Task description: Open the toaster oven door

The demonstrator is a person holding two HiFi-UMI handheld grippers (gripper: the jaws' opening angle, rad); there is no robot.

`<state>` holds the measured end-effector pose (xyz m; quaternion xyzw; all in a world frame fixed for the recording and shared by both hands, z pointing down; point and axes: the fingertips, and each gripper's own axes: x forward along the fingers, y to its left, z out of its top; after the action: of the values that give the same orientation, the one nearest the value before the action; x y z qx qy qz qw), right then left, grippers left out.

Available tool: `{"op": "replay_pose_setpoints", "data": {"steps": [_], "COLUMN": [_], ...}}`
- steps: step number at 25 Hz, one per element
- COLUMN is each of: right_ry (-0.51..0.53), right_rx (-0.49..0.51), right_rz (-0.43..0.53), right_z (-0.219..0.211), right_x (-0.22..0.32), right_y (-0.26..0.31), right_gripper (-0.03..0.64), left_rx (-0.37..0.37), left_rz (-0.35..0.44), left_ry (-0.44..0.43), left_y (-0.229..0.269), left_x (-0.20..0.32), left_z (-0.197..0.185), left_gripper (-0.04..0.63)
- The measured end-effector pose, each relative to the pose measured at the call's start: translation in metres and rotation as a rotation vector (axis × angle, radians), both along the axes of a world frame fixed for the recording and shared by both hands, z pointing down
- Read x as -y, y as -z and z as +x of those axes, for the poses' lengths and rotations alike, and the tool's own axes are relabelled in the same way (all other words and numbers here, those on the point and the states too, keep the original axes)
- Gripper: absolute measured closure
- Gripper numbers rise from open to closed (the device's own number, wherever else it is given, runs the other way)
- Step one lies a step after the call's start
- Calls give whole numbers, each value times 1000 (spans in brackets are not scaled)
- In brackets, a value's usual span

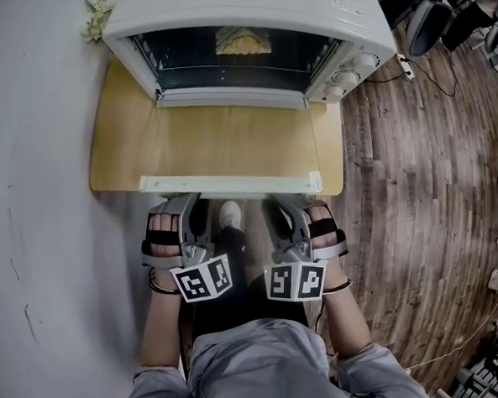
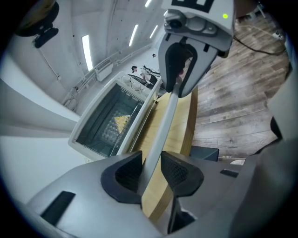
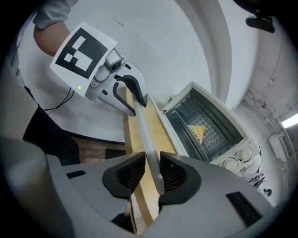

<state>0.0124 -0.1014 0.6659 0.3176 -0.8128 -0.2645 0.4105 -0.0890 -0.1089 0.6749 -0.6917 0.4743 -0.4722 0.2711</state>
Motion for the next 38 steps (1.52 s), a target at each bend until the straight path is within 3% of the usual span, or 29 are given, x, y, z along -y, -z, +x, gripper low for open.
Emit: {"op": "replay_pose_setpoints", "data": {"steps": [7,17,25,34,38], "right_ry": [-21,-1,-45,-73,-77], "right_rx": [13,-66,-2,5,71], "right_rz": [8,9,-32,-77,-87], "right_z": [1,-1,3,9,5], "right_x": [-3,-10,-15,-28,-34], "right_y": [-15,-49,-39,-11,16], "right_gripper": [529,529,547,563,594], "left_rx": [-38,8,-53,-78,-124], "left_rz": [50,42,22,-20,-8], "left_ry": [3,-10,31,13,19], "left_y": [-15,-48,-34,-4,23], "left_x": [-3,-9,-17,-35,-39], "left_z": [2,2,1,12,14], "left_gripper": [482,489,494,509,532]}}
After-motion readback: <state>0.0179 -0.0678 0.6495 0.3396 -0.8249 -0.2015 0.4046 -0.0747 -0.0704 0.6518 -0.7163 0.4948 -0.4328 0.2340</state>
